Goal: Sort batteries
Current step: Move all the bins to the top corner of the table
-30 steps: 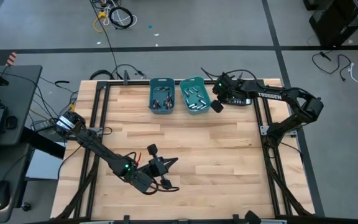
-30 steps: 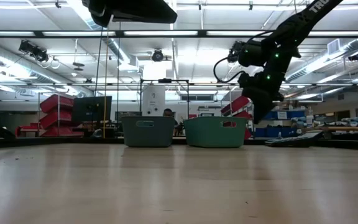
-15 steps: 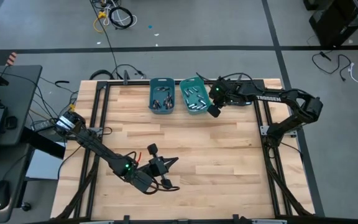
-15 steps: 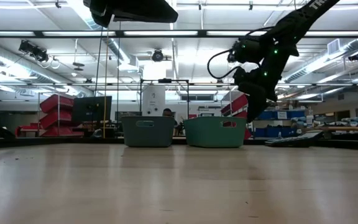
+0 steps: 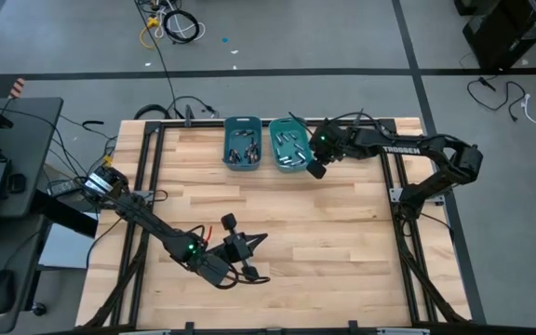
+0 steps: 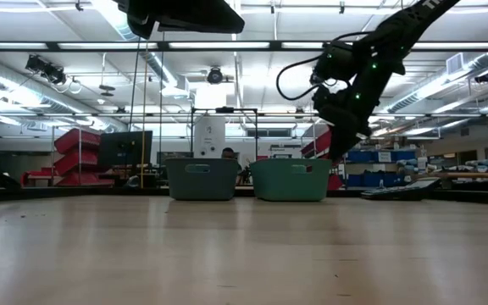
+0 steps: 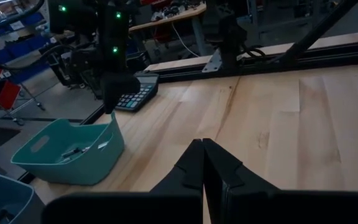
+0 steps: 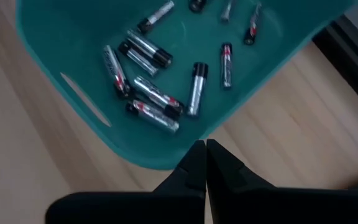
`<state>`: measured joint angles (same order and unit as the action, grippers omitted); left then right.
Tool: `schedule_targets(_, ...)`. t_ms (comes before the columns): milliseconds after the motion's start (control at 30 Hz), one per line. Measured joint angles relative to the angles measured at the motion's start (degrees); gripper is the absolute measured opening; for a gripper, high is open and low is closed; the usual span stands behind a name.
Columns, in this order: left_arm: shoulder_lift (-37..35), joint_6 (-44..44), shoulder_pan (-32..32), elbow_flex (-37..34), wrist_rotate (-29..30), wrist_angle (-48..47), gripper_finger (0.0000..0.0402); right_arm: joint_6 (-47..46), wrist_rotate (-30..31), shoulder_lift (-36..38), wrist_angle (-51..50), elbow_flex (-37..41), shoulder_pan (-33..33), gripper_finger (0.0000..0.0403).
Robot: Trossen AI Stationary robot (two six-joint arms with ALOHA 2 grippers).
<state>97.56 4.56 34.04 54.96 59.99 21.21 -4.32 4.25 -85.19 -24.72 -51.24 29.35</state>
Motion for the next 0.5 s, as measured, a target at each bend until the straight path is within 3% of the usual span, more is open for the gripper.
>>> schedule_targets(200, 0.0, -0.1, 0.0, 0.0, 0.0, -0.1, 0.0000, 0.2, 0.1, 0.0, 1.4, 0.0, -0.5, 0.0000)
schedule_targets(400, 0.0, -0.5, 0.0, 0.0, 0.0, -0.1, 0.0000, -2.7, 7.0, 0.0, -1.0, 0.0, 0.9, 0.0000)
schedule_targets(500, 0.0, -1.1, 0.0, 0.0, 0.0, -0.1, 0.0000, -3.0, 7.5, -0.2, -0.9, 0.0, 2.6, 0.0000)
